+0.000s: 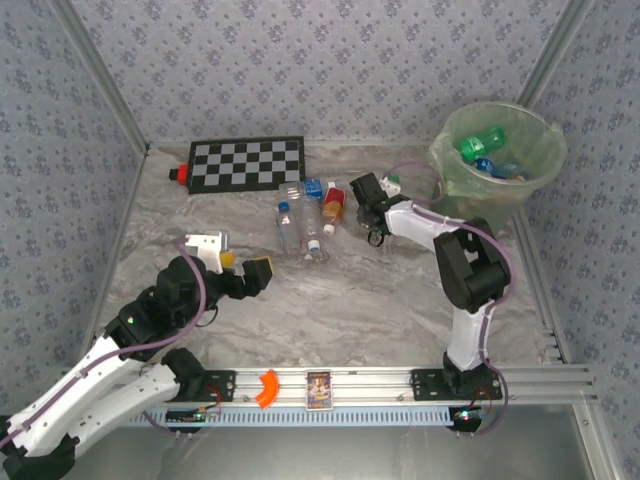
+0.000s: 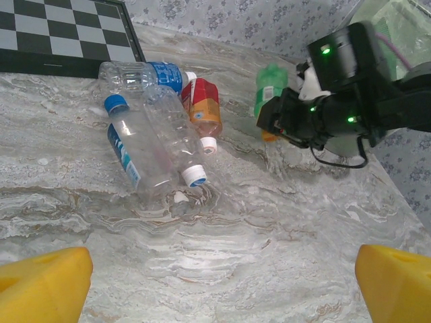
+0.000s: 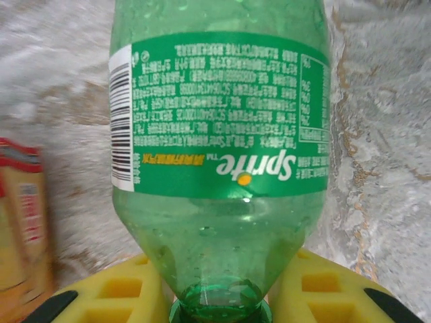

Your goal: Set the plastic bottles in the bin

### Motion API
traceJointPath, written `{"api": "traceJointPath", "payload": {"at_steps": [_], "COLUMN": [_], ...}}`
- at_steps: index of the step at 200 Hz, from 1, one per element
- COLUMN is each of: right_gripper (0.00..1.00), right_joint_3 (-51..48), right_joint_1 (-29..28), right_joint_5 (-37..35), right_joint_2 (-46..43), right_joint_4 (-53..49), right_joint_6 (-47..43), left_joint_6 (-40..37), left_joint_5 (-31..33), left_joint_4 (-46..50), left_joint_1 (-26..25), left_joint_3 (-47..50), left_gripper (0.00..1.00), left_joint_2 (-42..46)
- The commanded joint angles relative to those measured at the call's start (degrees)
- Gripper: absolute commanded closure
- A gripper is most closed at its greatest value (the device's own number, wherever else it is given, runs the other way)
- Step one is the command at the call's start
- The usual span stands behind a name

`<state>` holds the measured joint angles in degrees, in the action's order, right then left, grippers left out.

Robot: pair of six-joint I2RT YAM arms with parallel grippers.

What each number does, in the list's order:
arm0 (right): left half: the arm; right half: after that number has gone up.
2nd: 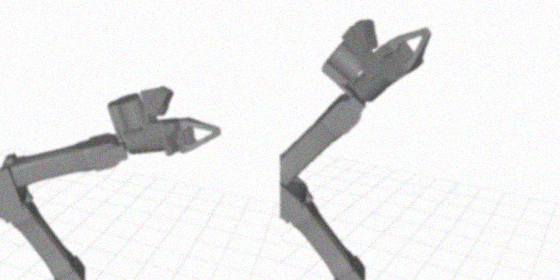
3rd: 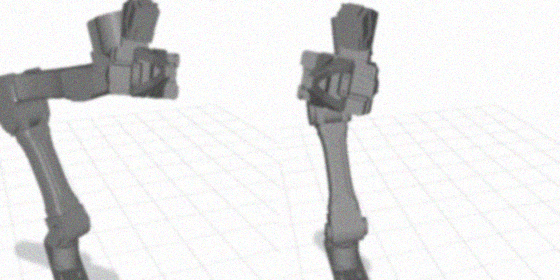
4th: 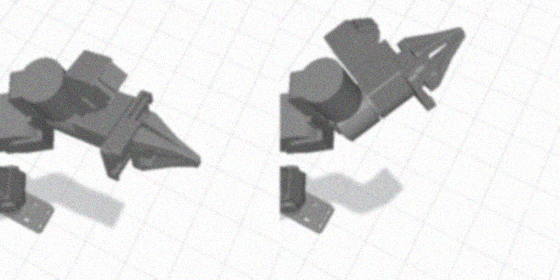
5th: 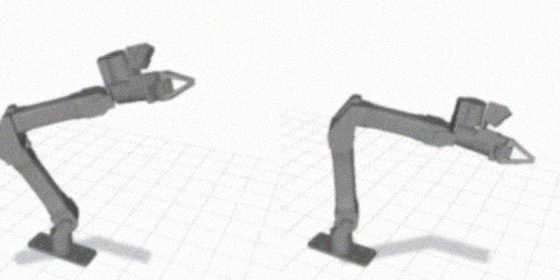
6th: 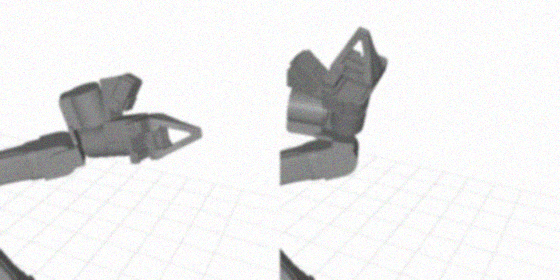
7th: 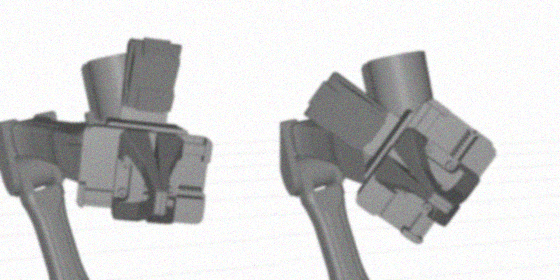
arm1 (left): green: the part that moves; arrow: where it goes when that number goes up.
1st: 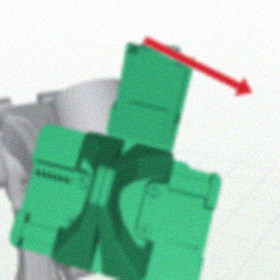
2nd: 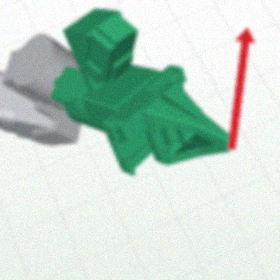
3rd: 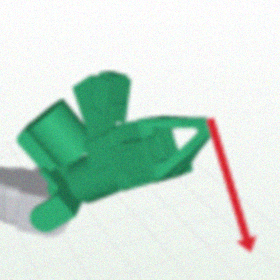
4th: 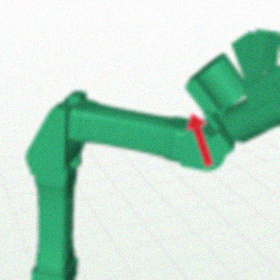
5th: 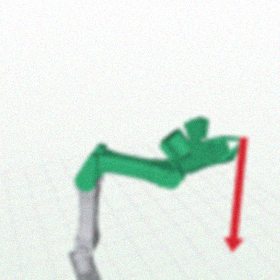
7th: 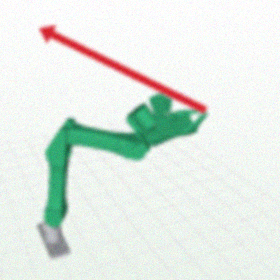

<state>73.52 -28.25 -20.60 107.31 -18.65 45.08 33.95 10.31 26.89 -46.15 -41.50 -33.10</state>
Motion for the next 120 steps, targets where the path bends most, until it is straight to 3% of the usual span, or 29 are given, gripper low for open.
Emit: {"api": "traceJointPath", "payload": {"at_steps": [1,59,120], "right_gripper": [0.78,0.77,0.75], "right_joint_3": [-0.6,-0.5,4.9], "right_joint_1": [-1.5,-4.9,-2.4], "right_joint_5": [-3.0,-6.5,-6.7], "right_joint_2": [-7.1,-22.1,-34.9], "right_joint_4": [-1.0,-2.7,-6.6], "right_joint_6": [-3.0,-8.6,-17.5], "left_joint_6": [-0.3,-0.6,-1.6], "left_joint_5": [-0.2,-0.7,-1.2], "left_joint_4": [-1.0,-2.1,-3.6], "left_joint_1": [-0.2,-0.2,-0.2], "left_joint_3": [-0.9,-1.0,-1.8], "left_gripper": [0.00,0.00,0.00], "left_joint_2": [0.1,-0.2,-1.8]}}
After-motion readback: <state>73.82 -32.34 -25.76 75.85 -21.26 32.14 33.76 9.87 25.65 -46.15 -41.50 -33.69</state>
